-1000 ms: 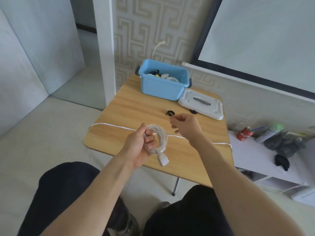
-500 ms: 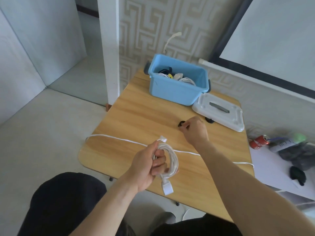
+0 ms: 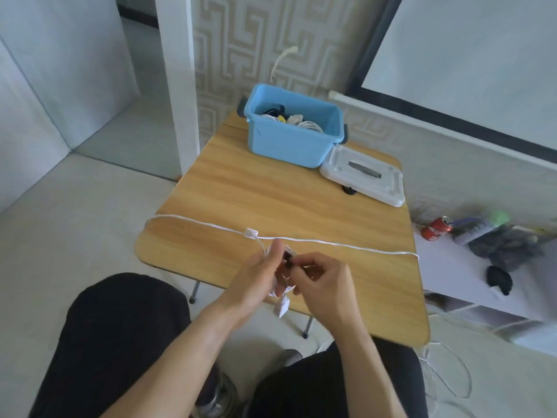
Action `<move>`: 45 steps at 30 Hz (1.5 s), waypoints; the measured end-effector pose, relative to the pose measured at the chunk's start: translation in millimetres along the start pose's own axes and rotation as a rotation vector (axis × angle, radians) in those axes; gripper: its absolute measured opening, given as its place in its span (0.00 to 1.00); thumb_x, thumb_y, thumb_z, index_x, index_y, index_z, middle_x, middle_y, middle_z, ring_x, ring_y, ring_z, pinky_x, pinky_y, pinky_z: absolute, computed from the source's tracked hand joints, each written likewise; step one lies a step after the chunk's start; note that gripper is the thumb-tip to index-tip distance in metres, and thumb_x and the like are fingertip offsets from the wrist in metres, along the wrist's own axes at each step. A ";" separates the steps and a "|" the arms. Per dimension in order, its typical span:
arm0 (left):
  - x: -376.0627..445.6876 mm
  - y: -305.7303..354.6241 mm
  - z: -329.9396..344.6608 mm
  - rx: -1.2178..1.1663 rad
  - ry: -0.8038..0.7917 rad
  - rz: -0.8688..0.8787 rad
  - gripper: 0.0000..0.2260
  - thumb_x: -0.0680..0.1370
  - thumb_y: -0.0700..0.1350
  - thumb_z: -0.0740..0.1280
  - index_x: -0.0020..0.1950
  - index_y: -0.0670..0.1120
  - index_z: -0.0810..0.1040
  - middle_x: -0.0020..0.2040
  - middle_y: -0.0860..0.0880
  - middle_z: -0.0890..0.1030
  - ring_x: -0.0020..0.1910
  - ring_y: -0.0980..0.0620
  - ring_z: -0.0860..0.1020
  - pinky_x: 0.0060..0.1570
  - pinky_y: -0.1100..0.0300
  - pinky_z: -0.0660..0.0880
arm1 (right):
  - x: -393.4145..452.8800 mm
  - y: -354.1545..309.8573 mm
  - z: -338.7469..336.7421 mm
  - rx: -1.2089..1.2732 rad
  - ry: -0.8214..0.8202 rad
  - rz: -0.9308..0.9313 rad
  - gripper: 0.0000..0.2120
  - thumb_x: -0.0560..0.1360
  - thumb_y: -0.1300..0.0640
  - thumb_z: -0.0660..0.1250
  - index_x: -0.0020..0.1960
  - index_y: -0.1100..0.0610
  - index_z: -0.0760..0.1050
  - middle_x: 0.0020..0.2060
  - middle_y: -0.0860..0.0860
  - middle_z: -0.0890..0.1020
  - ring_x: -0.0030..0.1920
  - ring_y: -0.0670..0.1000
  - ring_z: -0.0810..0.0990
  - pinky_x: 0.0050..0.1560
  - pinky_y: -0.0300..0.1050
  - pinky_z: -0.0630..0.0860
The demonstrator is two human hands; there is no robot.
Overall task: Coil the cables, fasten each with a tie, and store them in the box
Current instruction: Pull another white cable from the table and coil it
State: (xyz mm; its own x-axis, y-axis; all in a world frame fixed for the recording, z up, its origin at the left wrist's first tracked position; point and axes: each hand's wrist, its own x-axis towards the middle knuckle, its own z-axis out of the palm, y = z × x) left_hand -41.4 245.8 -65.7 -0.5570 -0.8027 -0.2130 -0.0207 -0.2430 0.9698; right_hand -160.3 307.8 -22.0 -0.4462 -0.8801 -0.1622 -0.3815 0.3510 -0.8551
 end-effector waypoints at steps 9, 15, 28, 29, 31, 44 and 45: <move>-81.9 -20.8 46.9 0.136 0.057 0.063 0.16 0.85 0.46 0.58 0.43 0.39 0.76 0.31 0.45 0.74 0.31 0.50 0.74 0.38 0.58 0.71 | -88.2 18.9 -26.5 0.091 0.033 0.037 0.13 0.73 0.60 0.71 0.30 0.53 0.83 0.32 0.46 0.84 0.35 0.46 0.82 0.37 0.40 0.76; -109.6 -12.1 59.0 0.279 0.090 0.086 0.16 0.84 0.46 0.60 0.40 0.39 0.73 0.31 0.48 0.74 0.30 0.55 0.73 0.36 0.56 0.71 | -136.0 28.0 -38.6 0.249 0.083 0.104 0.03 0.75 0.57 0.74 0.45 0.58 0.84 0.34 0.51 0.87 0.36 0.50 0.87 0.45 0.44 0.84; -130.8 -0.3 48.5 0.265 -0.077 -0.112 0.28 0.80 0.64 0.56 0.57 0.38 0.70 0.40 0.47 0.75 0.41 0.52 0.78 0.50 0.55 0.73 | -141.4 40.3 -26.2 0.388 0.051 0.149 0.01 0.72 0.63 0.76 0.42 0.60 0.85 0.32 0.58 0.86 0.33 0.54 0.84 0.40 0.48 0.81; -132.8 -1.0 49.1 0.279 -0.082 -0.133 0.24 0.82 0.63 0.55 0.55 0.41 0.71 0.41 0.51 0.76 0.42 0.58 0.77 0.54 0.58 0.73 | -142.3 40.7 -24.5 0.406 0.042 0.154 0.01 0.72 0.64 0.75 0.42 0.61 0.85 0.32 0.58 0.86 0.32 0.53 0.84 0.41 0.51 0.83; -135.9 -1.3 52.5 0.307 -0.098 -0.149 0.23 0.85 0.59 0.53 0.61 0.38 0.69 0.45 0.53 0.77 0.45 0.65 0.77 0.50 0.70 0.72 | -145.6 42.0 -20.7 0.418 0.004 0.147 0.02 0.73 0.63 0.75 0.42 0.59 0.86 0.32 0.58 0.85 0.33 0.53 0.83 0.44 0.58 0.82; -132.3 -5.0 46.0 0.353 -0.019 -0.008 0.14 0.82 0.55 0.63 0.54 0.47 0.82 0.47 0.44 0.85 0.47 0.48 0.83 0.50 0.54 0.80 | -142.8 54.4 -10.7 0.673 -0.140 0.180 0.10 0.80 0.63 0.66 0.51 0.61 0.86 0.37 0.58 0.81 0.39 0.51 0.79 0.44 0.46 0.76; -131.7 -4.6 46.3 0.327 -0.012 -0.003 0.13 0.82 0.55 0.64 0.54 0.48 0.83 0.47 0.45 0.85 0.47 0.49 0.84 0.48 0.57 0.80 | -142.9 54.2 -10.1 0.719 -0.142 0.194 0.10 0.81 0.62 0.65 0.51 0.62 0.85 0.37 0.58 0.79 0.39 0.51 0.77 0.43 0.46 0.74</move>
State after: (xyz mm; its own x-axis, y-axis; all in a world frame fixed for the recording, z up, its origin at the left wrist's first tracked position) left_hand -6.4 377.8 -36.6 -0.5665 -0.7950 -0.2167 -0.2870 -0.0562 0.9563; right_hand -125.4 455.8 -40.2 -0.3248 -0.8736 -0.3623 0.3364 0.2513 -0.9076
